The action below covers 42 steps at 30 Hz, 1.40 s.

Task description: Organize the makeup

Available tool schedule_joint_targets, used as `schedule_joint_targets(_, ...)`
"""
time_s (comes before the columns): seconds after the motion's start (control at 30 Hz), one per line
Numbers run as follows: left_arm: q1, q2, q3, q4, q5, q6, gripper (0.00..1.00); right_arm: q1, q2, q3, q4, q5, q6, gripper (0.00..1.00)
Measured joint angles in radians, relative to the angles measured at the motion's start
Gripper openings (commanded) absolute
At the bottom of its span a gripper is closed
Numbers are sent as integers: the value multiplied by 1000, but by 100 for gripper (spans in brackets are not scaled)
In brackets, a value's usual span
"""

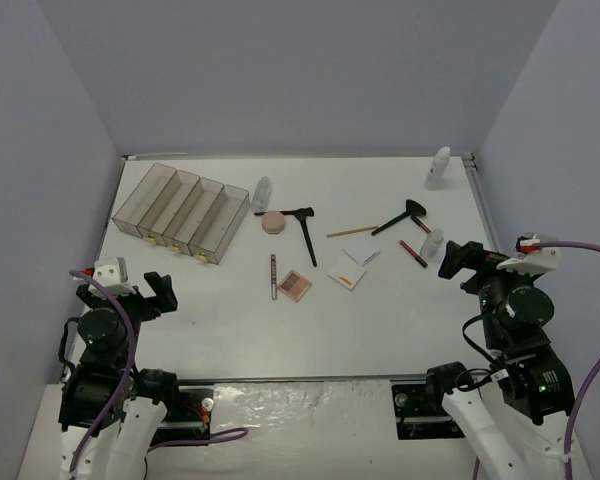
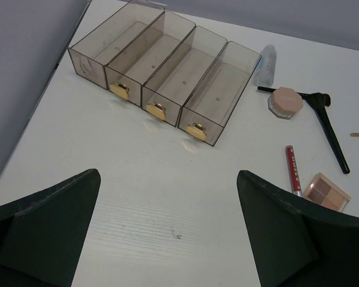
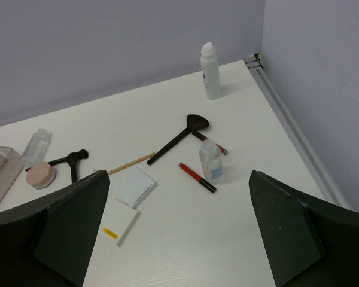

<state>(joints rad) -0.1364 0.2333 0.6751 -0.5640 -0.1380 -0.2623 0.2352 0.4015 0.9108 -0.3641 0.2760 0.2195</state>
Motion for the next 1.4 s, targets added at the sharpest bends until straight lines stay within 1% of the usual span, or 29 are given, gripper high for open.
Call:
schedule_joint_targets(0.2,0,-2,-1,0,3,0,97,0,-17,-3,2,-3,33,100)
schedule_joint_targets(0.27,0,-3,-1,0,3,0,97,0,-39,-29,18,-21,43,100)
schedule_joint_targets(0.43,0,-6,-2,0,6,0,97,0,-47,-142,95,-64,117,100)
schedule_joint_targets(0.63,0,-14,-4,1,8,0,97,0,46,-288,218,-74,229,100)
schedule_joint_targets(0.8,0,-20,-4,1,10,0,97,0,93,-398,308,-43,277,100)
schedule_joint_targets(1.0,-1,-22,-4,1,10,1,97,0,71,-472,362,40,278,100)
schedule_joint_targets(1.4,-1,-25,-4,1,10,1,97,0,45,-504,381,168,256,100)
